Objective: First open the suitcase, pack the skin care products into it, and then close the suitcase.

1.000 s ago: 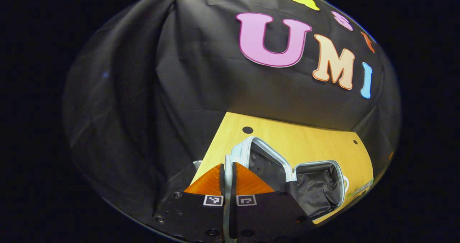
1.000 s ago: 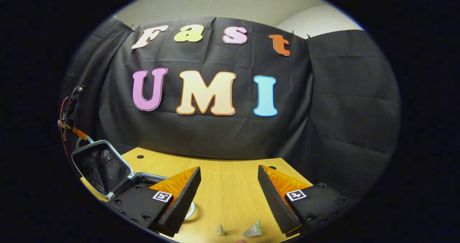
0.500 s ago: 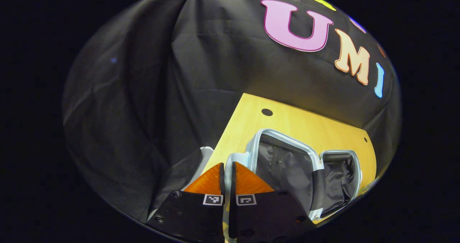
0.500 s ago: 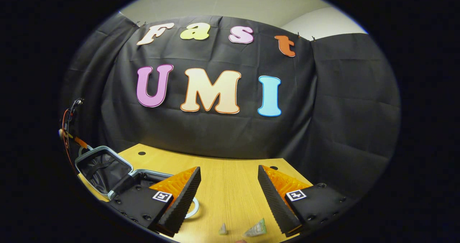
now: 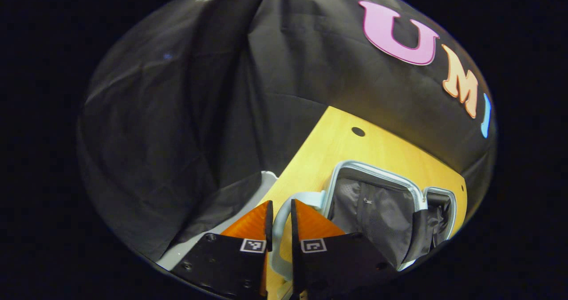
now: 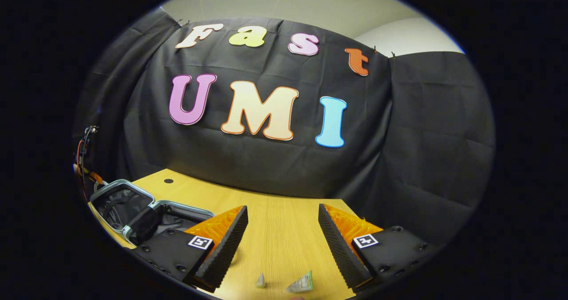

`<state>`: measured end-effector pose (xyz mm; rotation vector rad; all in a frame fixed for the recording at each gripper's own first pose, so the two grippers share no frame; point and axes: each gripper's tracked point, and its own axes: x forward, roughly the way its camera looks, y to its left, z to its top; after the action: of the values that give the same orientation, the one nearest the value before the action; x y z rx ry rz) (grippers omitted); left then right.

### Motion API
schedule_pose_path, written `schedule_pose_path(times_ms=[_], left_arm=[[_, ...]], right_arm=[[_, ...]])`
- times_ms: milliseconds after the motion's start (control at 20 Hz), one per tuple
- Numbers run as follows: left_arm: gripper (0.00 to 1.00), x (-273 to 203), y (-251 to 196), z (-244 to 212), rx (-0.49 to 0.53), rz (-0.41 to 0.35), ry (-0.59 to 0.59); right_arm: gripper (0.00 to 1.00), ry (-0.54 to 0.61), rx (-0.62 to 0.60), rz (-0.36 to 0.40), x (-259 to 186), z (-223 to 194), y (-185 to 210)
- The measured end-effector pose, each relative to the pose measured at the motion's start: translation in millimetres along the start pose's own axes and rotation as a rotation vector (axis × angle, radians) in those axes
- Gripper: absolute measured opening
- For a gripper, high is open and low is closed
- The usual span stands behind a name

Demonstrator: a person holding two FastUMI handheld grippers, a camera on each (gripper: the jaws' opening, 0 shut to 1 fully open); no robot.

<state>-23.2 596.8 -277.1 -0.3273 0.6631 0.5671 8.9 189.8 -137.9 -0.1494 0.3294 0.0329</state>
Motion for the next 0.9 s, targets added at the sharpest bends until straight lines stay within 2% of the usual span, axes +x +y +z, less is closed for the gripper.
schedule_pose_path(times_ms=[50,200,250,350,450,500,550,650,700,800,900], left_arm=[[0.18,-3.6,3.2,2.1,-0.026,0.003,-0.011],[0.6,-22.6,14.4,20.8,-0.094,0.056,-0.114],[0.61,-31.6,10.6,23.5,-0.11,0.073,-0.154],[0.75,-60.2,5.1,34.5,-0.098,0.11,-0.235],[0.73,-90.6,-13.5,42.7,-0.05,0.122,-0.292],[0.77,-106.3,-27.5,48.4,-0.015,0.12,-0.317],[0.74,-122.3,-43.4,54.9,0.014,0.113,-0.353],[0.82,-151.6,-84.2,71.9,0.051,0.072,-0.438],[0.9,-165.9,-107.0,76.1,0.062,0.04,-0.463],[0.93,-192.2,-153.3,76.8,0.084,-0.02,-0.504],[0.95,-213.2,-186.4,76.2,0.131,-0.045,-0.555]], right_arm=[[0.99,-0.008,0.007,0.017,-0.6,2.8,1.4],[0.99,-0.041,-0.005,0.041,-2.4,12.8,-4.8],[0.99,-0.058,0.002,0.05,-2.8,19.0,-7.6],[0.99,-0.091,0.013,0.071,-4.4,30.1,-15.1],[0.99,-0.105,0.016,0.091,-3.2,31.6,-25.0],[1.0,-0.106,0.025,0.09,-0.2,30.2,-34.6],[0.99,-0.101,0.048,0.085,-0.1,27.8,-43.7],[0.99,-0.089,0.113,0.09,-0.4,23.7,-58.4],[0.99,-0.092,0.13,0.089,-1.9,23.3,-66.1],[0.99,-0.112,0.128,0.084,-3.8,25.0,-84.6],[0.99,-0.142,0.12,0.084,-8.3,28.3,-101.4]])
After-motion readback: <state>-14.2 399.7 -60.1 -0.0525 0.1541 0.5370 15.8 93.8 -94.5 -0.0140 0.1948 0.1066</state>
